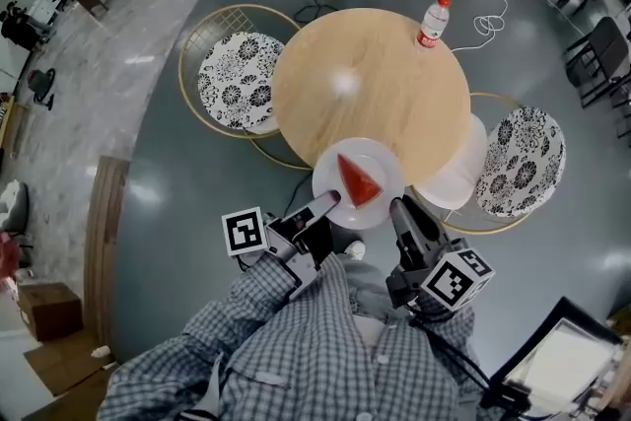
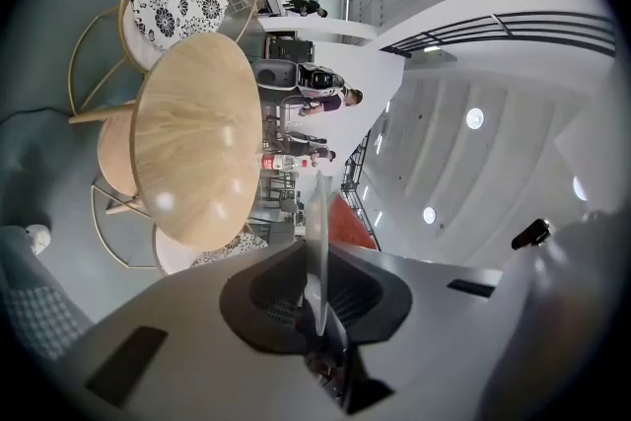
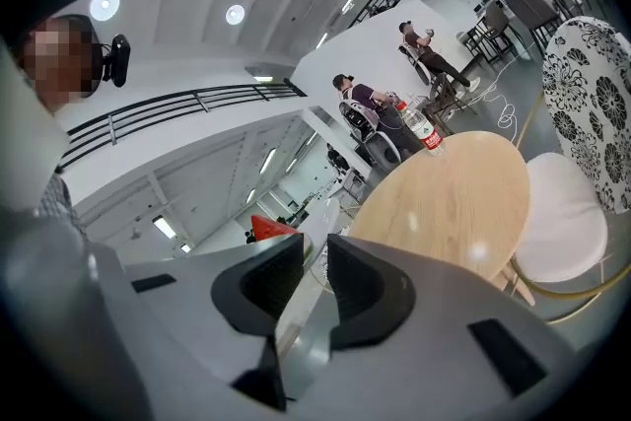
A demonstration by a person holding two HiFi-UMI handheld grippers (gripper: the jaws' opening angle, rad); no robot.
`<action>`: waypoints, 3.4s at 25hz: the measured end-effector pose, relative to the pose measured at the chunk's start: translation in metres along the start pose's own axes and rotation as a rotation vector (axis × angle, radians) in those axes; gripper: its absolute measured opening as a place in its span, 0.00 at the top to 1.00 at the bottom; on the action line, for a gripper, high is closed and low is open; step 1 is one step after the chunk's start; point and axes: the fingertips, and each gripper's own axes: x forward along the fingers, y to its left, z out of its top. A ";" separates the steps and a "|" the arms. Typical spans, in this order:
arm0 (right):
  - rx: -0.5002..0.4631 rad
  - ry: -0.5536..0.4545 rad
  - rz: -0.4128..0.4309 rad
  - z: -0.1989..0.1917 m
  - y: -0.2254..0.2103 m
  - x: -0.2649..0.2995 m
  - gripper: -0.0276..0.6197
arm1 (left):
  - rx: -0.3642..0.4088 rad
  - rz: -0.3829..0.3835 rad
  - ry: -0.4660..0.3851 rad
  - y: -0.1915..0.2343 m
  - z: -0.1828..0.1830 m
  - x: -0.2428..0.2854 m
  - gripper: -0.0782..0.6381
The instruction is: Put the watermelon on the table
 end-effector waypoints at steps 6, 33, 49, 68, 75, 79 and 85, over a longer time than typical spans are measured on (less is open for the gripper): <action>-0.004 0.004 0.021 0.015 -0.016 -0.001 0.83 | 0.015 -0.002 -0.030 0.004 -0.003 0.019 0.85; 0.069 0.042 -0.072 0.009 -0.065 0.030 0.84 | -0.005 0.057 -0.020 0.045 0.025 0.044 0.85; 0.080 0.120 -0.136 -0.017 -0.104 0.072 0.84 | -0.053 0.100 -0.021 0.099 0.062 0.045 0.85; 0.173 0.160 -0.255 -0.039 -0.159 0.106 0.85 | -0.105 0.175 -0.005 0.158 0.090 0.062 0.85; 0.185 0.177 -0.291 -0.049 -0.174 0.113 0.85 | -0.129 0.204 -0.019 0.175 0.094 0.061 0.85; 0.187 0.193 -0.317 -0.055 -0.183 0.116 0.85 | -0.136 0.233 -0.023 0.186 0.095 0.061 0.85; 0.188 0.216 -0.348 -0.062 -0.193 0.115 0.85 | -0.134 0.263 -0.012 0.198 0.094 0.063 0.85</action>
